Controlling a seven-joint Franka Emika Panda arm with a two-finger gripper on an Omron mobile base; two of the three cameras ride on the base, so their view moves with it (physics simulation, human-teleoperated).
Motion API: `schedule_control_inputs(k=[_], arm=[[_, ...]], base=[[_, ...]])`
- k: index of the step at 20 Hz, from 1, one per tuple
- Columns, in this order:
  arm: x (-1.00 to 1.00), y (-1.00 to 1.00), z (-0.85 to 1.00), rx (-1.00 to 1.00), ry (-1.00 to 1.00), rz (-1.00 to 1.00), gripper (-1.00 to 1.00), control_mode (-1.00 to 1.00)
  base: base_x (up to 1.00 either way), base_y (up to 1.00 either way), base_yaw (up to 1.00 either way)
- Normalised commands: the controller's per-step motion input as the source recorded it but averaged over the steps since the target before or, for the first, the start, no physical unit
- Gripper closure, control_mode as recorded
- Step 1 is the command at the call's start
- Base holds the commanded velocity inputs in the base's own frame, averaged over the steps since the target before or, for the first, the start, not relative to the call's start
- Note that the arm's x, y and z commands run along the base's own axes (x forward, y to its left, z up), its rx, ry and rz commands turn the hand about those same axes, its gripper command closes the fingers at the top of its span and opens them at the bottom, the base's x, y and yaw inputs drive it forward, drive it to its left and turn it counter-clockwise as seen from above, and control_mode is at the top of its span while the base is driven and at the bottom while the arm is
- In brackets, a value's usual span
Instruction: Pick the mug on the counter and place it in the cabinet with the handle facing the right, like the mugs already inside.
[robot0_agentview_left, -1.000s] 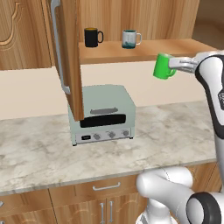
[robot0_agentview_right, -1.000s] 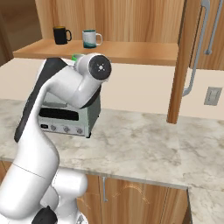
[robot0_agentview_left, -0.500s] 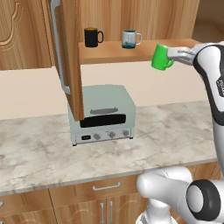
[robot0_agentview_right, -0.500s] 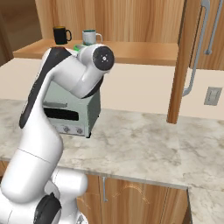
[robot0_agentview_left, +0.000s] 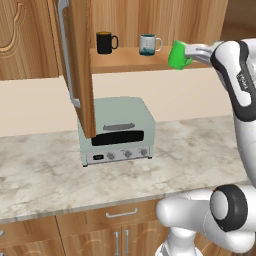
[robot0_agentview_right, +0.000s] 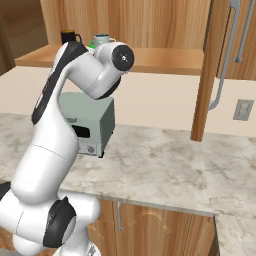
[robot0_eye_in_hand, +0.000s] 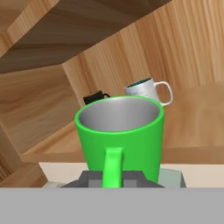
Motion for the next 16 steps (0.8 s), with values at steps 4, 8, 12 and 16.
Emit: schedule_control_inputs(k=[4,8,12,16], arm=[[0.50,-0.03,0.01,0.00,0.00,0.00,1.00,-1.00],[0.37,0.00,0.08,0.00,0.00,0.03,1.00,-1.00],[0.26,0.00,0.08,-0.03,0.00,0.07,1.00,-1.00],[0.13,0.00,0.02,-0.15,0.00,0.08,1.00,-1.00]], base=[[0.00,0.00,0.00],[0.00,0.00,0.00],[0.00,0.00,0.00],[0.00,0.00,0.00]])
